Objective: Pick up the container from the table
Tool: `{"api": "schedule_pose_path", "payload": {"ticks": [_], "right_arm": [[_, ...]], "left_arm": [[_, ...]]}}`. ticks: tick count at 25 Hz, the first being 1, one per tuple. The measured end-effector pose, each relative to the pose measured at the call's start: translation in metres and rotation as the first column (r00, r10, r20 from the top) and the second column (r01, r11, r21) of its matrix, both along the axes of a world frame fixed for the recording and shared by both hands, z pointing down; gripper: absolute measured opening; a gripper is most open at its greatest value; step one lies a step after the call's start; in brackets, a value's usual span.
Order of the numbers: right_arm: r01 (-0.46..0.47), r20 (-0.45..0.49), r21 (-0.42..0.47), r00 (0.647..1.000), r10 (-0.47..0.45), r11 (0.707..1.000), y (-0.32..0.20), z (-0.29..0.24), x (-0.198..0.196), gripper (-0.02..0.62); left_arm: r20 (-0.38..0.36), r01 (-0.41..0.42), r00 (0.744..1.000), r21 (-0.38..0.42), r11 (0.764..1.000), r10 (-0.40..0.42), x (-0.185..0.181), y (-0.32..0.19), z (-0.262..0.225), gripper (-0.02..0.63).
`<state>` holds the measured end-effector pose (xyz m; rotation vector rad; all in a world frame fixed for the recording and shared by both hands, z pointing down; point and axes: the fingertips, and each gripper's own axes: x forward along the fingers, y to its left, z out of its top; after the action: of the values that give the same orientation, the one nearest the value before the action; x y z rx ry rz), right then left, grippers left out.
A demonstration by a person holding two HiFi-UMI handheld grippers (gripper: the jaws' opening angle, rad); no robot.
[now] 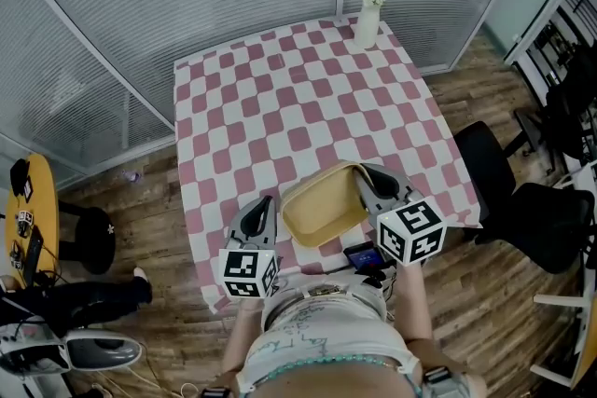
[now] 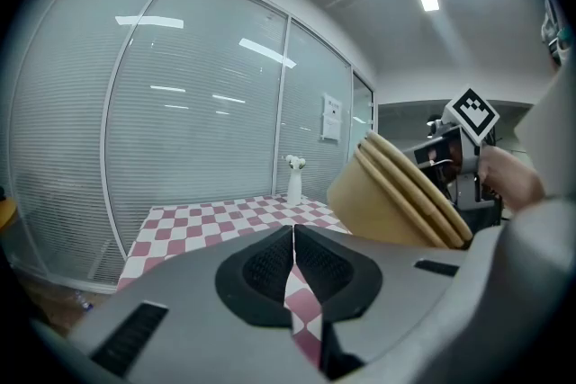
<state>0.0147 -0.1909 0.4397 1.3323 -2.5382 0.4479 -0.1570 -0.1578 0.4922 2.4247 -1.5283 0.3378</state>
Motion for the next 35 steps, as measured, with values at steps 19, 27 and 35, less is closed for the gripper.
{"api": "schedule_pose_path", "payload": {"ticks": [19, 27, 35], "right_arm": [[0.020, 0.017, 0.185, 1.000, -0.024, 0.982, -0.012, -0.054, -0.015, 0.016], [0.011, 0.023, 0.204, 1.000, -0.016, 0.979, -0.016, -0.051, -0.015, 0.017], [0.009, 0.031, 0.207, 0.999, -0.016, 0.978, -0.018, -0.050, -0.013, 0.017]], "left_arm": [[-0.009, 0.025, 1.000, 0.011, 1.000, -0.025, -0.008, 0.007, -0.001, 0.017], [-0.018, 0.012, 1.000, 0.007, 1.000, -0.012, 0.002, 0.008, 0.003, 0.017], [-0.014, 0.004, 1.000, 0.003, 1.000, -0.004, 0.004, 0.008, 0.003, 0.017]]}}
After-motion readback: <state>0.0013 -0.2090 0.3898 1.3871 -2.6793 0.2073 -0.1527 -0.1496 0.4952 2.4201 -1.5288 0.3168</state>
